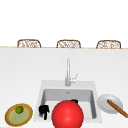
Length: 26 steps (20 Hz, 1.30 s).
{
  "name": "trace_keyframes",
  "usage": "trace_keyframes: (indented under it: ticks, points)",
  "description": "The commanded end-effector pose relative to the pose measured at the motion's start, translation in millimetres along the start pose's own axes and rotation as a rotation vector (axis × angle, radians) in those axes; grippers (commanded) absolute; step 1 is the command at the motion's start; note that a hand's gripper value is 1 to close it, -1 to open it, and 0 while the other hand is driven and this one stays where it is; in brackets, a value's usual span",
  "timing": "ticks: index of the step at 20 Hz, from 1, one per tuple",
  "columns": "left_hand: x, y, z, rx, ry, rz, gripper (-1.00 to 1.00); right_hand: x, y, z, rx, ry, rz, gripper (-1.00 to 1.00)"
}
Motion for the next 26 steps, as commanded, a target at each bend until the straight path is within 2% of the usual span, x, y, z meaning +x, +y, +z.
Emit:
trace_keyframes:
  ticks: [1, 4, 9, 13, 26]
  points:
    - [0.0, 0.0, 0.0, 0.000, 0.000, 0.000, 0.00, -2.1, 2.6, -11.8, 0.010, 0.028, 0.038, -1.00]
    - [0.0, 0.0, 0.0, 0.000, 0.000, 0.000, 0.00, -5.1, 4.6, -27.4, 0.013, 0.040, 0.041, -1.00]
    - [0.0, 0.0, 0.0, 0.000, 0.000, 0.000, 0.00, -7.6, 2.1, -41.5, 0.031, 0.015, 0.017, -1.00]
    - [0.0, 0.0, 0.0, 0.000, 0.000, 0.000, 0.00, -9.9, 5.4, -52.1, 0.033, 0.021, 0.020, -1.00]
    - [0.0, 0.0, 0.0, 0.000, 0.000, 0.000, 0.00, -18.4, 6.4, -94.1, 0.125, 0.040, 0.010, -1.00]
